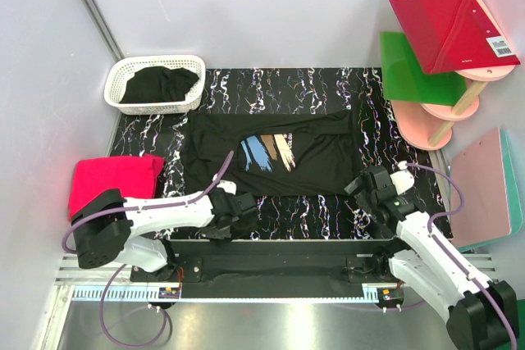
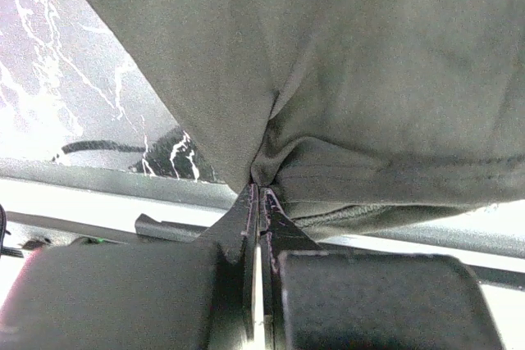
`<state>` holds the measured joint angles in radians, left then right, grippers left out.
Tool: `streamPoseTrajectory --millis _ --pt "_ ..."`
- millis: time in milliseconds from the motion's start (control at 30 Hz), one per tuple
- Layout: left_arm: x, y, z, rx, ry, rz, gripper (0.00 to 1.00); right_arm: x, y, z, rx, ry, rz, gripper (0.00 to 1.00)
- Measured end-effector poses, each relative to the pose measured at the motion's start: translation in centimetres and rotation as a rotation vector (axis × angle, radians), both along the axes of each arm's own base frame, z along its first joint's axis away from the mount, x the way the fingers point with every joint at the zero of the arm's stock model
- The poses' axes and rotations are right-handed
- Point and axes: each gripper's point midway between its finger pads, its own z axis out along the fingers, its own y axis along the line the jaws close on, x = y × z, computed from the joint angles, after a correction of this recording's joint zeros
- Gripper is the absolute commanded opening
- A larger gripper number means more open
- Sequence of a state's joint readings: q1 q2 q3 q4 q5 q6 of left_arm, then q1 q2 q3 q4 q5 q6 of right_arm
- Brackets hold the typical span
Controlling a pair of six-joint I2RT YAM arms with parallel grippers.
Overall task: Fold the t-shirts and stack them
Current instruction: Grap the side of the flattened tshirt closest away from the robot with both arms
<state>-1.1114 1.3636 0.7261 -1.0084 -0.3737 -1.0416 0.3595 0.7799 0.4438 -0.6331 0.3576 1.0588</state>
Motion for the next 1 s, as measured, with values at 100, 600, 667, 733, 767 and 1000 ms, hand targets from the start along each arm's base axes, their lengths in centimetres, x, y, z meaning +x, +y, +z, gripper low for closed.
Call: streamPoseTrajectory --millis 100,600,667,733,767,1000 --pt "-0.4 -0.1 0.0 0.004 0.000 -0.007 0.00 -0.5 -0.1 -1.1 0.007 0.041 -0.031 0.90" --pt "-0.9 -0.1 0.1 0.009 -0.010 -0.001 0.00 1.8 0.6 -3.3 0.020 0.059 -0.083 0.07" --pt "-1.0 0.0 0.1 0.013 -0.010 -0.002 0.00 2.0 0.7 -3.8 0.014 0.071 -0.078 0.00" --pt "-1.0 0.1 0.1 0.020 -0.011 -0.001 0.00 2.2 0.8 -4.3 0.009 0.083 -0.078 0.00" --pt "-1.0 0.2 0.2 0.023 -0.013 -0.001 0.00 2.5 0.9 -4.2 0.011 0.076 -0.073 0.00" --pt "-0.9 1.1 0.6 0.054 -0.042 0.028 0.00 3.0 1.7 -3.8 0.035 0.063 -0.038 0.00"
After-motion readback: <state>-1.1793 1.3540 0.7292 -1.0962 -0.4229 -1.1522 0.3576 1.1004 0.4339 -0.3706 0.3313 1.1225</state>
